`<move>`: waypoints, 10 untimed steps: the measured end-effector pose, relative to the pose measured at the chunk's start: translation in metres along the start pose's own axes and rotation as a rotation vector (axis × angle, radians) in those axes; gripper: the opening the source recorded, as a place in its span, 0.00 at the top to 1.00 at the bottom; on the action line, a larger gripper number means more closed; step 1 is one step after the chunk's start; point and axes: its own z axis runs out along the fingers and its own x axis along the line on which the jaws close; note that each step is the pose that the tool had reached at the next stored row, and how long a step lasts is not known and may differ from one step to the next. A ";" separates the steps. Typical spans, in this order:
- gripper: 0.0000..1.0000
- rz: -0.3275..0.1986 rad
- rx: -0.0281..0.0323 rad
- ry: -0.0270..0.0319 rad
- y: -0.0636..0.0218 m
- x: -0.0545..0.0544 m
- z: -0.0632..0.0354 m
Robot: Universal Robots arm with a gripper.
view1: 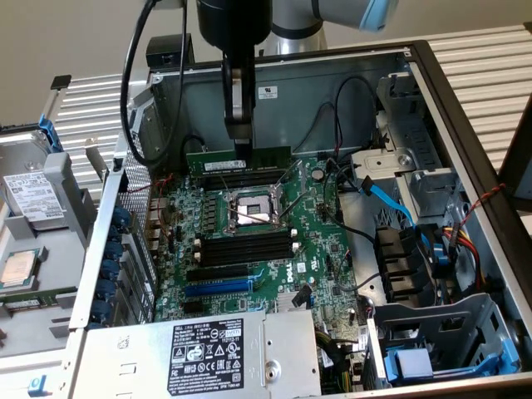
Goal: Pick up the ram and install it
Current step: 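Insert the ram into the slot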
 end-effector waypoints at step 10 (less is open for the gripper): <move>0.88 0.015 0.0002 -0.0006 0.0011 0.007 0.0181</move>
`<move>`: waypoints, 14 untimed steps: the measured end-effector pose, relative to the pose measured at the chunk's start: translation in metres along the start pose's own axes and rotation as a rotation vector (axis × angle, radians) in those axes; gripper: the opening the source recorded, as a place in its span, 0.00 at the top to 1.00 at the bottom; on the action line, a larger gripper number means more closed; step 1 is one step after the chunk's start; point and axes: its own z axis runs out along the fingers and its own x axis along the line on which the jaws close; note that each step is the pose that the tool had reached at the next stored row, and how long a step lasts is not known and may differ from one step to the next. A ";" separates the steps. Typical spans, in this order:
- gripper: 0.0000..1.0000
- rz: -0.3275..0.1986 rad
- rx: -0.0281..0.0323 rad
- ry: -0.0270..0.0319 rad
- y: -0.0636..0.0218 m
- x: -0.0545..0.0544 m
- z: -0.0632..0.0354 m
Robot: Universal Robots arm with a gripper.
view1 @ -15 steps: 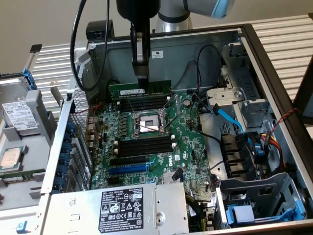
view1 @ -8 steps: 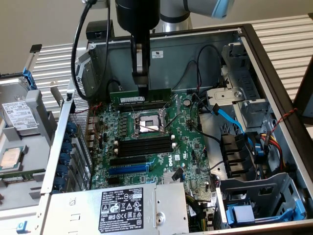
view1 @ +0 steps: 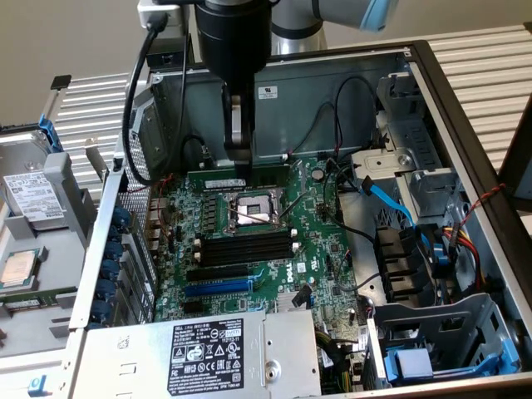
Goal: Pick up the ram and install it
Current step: 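Insert the ram into the slot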
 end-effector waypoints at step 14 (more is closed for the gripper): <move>0.88 0.011 0.0001 -0.0003 0.0007 0.004 0.0254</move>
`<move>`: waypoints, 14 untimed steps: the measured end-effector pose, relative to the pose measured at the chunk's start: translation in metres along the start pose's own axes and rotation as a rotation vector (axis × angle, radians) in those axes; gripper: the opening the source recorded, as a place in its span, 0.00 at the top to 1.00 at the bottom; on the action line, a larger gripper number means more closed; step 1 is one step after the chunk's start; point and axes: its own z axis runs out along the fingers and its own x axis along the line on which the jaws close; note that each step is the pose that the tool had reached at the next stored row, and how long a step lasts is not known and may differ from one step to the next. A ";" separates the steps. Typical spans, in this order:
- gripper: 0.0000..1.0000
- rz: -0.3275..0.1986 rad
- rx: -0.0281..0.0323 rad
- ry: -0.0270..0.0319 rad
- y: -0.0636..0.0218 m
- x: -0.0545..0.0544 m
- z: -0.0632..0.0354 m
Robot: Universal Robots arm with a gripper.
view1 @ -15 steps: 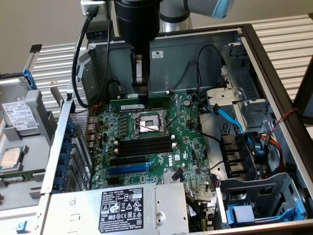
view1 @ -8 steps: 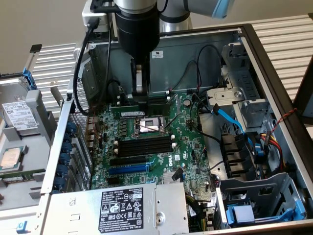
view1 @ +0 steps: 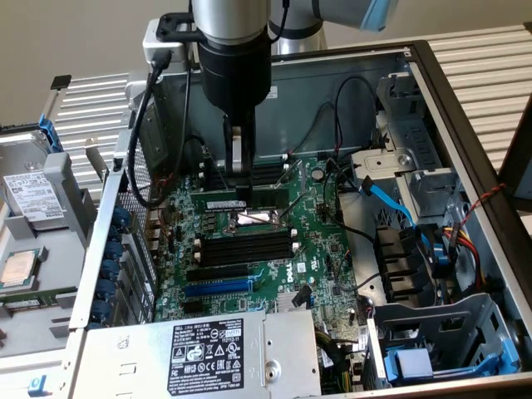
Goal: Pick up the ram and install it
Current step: 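Insert the ram into the slot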
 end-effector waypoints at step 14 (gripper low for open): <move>0.88 0.002 0.0001 -0.0002 0.0002 0.002 0.0256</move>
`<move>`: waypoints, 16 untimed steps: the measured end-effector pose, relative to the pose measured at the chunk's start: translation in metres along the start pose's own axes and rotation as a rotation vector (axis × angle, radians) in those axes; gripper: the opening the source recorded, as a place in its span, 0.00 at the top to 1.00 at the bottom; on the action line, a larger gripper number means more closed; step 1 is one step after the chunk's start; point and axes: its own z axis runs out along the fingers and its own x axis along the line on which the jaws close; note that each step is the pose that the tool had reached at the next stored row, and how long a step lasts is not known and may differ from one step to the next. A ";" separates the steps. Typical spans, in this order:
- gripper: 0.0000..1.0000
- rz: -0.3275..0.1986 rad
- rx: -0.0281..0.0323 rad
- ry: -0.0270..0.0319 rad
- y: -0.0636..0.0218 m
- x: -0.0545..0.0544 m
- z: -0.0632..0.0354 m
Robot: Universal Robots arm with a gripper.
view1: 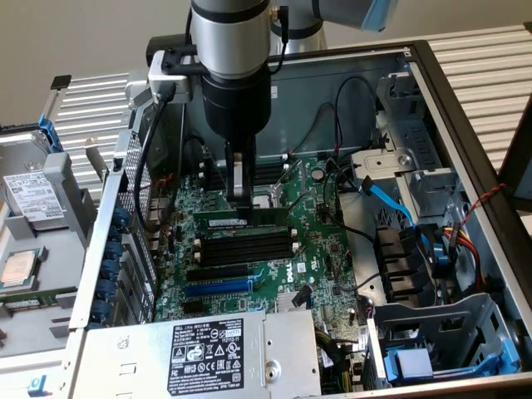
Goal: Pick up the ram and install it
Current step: 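Insert the ram into the slot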
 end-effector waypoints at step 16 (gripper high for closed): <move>0.88 -0.075 -0.0009 0.0026 -0.0007 0.000 0.0097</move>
